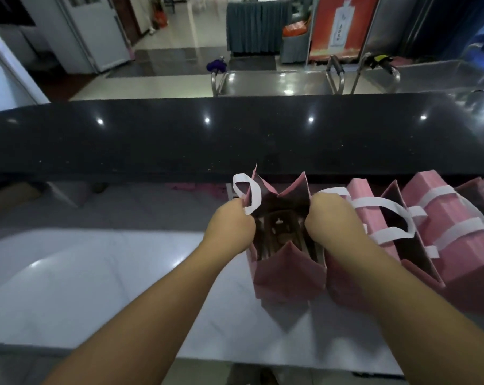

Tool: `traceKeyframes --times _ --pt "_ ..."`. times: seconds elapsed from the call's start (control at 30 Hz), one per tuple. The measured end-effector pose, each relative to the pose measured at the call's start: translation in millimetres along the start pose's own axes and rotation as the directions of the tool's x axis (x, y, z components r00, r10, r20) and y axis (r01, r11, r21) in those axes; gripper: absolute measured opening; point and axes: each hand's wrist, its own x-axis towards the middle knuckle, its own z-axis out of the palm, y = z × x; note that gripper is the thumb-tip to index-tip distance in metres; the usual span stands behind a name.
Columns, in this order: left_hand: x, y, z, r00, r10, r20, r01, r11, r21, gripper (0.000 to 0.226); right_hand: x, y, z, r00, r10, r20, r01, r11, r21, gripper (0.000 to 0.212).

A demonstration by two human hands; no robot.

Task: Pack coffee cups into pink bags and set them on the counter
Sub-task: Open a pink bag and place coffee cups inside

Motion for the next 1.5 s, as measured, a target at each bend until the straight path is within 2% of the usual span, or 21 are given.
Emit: traceKeyframes --times 0.1,0.17,0.3,0.4,0.57,0.7,0.8,0.97,1.07,1.3,1.5 --pt "-20 -35 -28 0.999 -0.03 -0.044 0.028 0.999 -0.043 0.024 -22 -27 -2 1.0 0.001 0.031 -0.001 1.0 0.004 0.01" --pt "-37 -64 -50 0.995 -0.062 -0.075 0.056 0.996 -0.075 0.025 -37 -54 -1 0.996 -0.089 0.004 0.089 0.995 -0.047 0.016" --pt "-86 -133 -102 0.979 -0.139 -0.15 0.117 0.982 -0.15 0.023 -81 -125 18 0.98 -0.201 -0.011 0.201 0.98 0.013 0.019" --pt "-132 -190 -144 0.958 -0.197 -0.209 0.162 0.972 -0.171 0.02 -126 -190 38 0.935 -0.347 -0.075 0.349 0.937 0.014 0.017" --pt "-218 -289 -206 0.888 -0.323 -0.327 0.26 0.939 -0.223 0.018 -212 -303 77 0.851 -0.524 -0.03 0.523 0.851 -0.036 0.016" --pt "-287 -355 -248 0.789 -0.45 -0.419 0.352 0.889 -0.292 0.019 -279 -378 112 0.738 -0.672 -0.062 0.675 0.736 0.05 0.014" --pt "-336 -394 -275 0.712 -0.515 -0.477 0.391 0.855 -0.34 0.02 -323 -427 131 0.64 -0.768 -0.012 0.767 0.639 0.054 0.012" --pt "-404 -443 -308 0.569 -0.62 -0.541 0.437 0.785 -0.44 0.024 -386 -508 156 0.48 -0.876 0.05 0.875 0.482 0.045 0.022" --pt "-434 -467 -326 0.476 -0.688 -0.548 0.445 0.726 -0.525 0.035 -415 -552 173 0.353 -0.931 0.087 0.932 0.358 0.048 0.015" --pt "-492 -517 -365 0.216 -0.809 -0.547 0.422 0.583 -0.695 0.038 -482 -653 210 0.053 -0.977 0.207 0.988 0.081 0.133 0.02" --pt "-538 -546 -378 0.077 -0.84 -0.538 0.437 0.513 -0.739 0.022 -540 -708 245 -0.104 -0.956 0.275 0.978 -0.048 0.201 0.022"
